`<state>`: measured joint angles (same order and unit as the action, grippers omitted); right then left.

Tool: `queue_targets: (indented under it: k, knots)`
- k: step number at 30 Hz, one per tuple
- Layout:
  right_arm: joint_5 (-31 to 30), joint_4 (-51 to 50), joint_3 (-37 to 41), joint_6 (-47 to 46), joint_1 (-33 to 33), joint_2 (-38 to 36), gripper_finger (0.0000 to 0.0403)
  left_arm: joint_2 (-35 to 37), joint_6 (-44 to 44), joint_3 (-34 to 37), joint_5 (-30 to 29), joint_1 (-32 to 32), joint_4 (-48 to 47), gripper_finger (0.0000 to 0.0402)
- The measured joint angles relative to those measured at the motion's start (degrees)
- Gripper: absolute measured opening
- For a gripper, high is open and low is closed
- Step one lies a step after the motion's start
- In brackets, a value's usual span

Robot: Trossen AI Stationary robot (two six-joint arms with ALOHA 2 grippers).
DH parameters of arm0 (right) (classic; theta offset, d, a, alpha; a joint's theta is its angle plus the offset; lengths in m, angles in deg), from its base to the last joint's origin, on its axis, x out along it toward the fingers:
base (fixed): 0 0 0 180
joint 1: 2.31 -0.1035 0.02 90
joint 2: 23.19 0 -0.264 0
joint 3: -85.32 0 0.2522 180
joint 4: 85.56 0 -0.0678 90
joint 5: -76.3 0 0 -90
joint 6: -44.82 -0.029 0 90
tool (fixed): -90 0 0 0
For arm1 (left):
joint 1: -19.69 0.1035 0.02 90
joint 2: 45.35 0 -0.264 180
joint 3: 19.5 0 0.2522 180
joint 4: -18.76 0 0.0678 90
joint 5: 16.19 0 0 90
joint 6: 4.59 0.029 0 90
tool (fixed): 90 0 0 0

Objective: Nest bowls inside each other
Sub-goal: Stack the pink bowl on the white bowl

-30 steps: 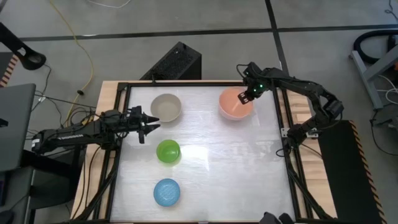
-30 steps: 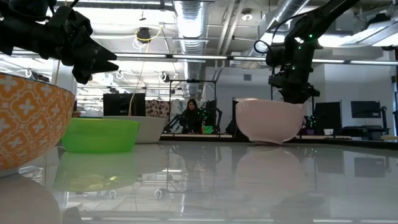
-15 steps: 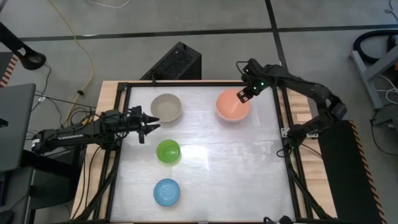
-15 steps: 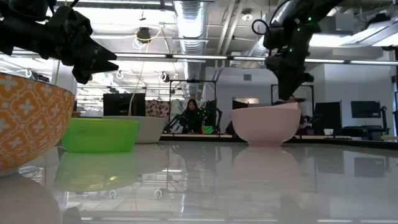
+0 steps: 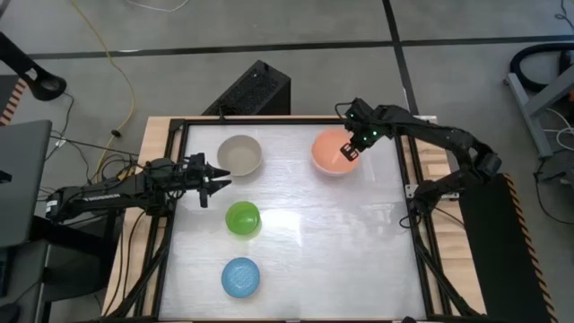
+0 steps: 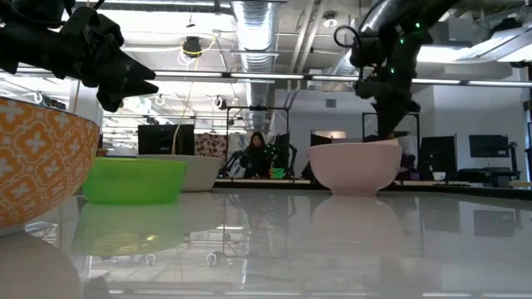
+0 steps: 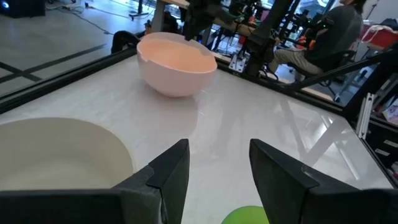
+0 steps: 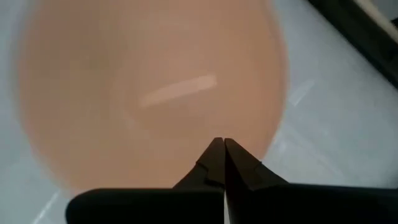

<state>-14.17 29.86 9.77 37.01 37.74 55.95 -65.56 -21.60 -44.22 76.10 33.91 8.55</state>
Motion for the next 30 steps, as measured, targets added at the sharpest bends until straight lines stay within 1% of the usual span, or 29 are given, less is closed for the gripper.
queue_targets:
  k: [4, 8, 10, 13, 16, 18, 22, 23, 27, 30]
  knots:
    - [0.84, 4.45, 3.49, -0.09, 1.66, -0.02, 0.0005, -0.01, -0.18, 0.0, 0.0, 0.01, -0.02, 0.0158]
    - [5.46, 8.19, 5.33, 0.18, 2.62, -0.15, 0.0005, 0.0, -0.18, 0.0, -0.01, 0.0, -0.02, 0.0158]
    - [6.53, 9.23, 5.37, 0.28, 3.3, -0.11, 0.0005, -0.01, -0.18, 0.0, -0.02, -0.01, -0.03, 0.0158]
    - [6.58, 10.1, 4.85, 0.61, 3.61, -0.13, 0.0005, -0.01, -0.18, 0.0, -0.02, -0.01, -0.04, 0.0158]
    - [6.66, 10.48, 2.95, 0.63, 3.56, -0.11, 0.0004, 0.0, -0.11, 0.0, -0.04, -0.01, -0.06, 0.0158]
    - [6.59, 13.65, 2.27, -0.07, 3.09, -0.13, 0.0004, 0.0, 0.26, 0.0, -0.08, 0.0, -0.04, 0.0158]
    - [6.23, 24.41, 2.27, -4.56, 1.37, 1.42, 0.0004, 0.01, 0.67, 0.0, -1.23, -0.01, -0.04, 0.0158]
    - [5.0, 26.54, 2.27, -5.4, 0.55, 2.17, 0.0004, -0.01, 0.67, 0.0, -1.29, -0.01, -0.04, 0.0158]
    - [-3.17, 33.35, 2.27, -6.77, -2.36, 5.63, 0.0004, 0.0, 0.08, 0.0, -1.08, 0.0, -0.04, 0.0158]
    - [-5.64, 35.01, 2.27, -7.31, -4.29, 7.79, 0.0004, -0.01, -0.09, 0.0, -0.87, -0.01, -0.09, 0.0158]
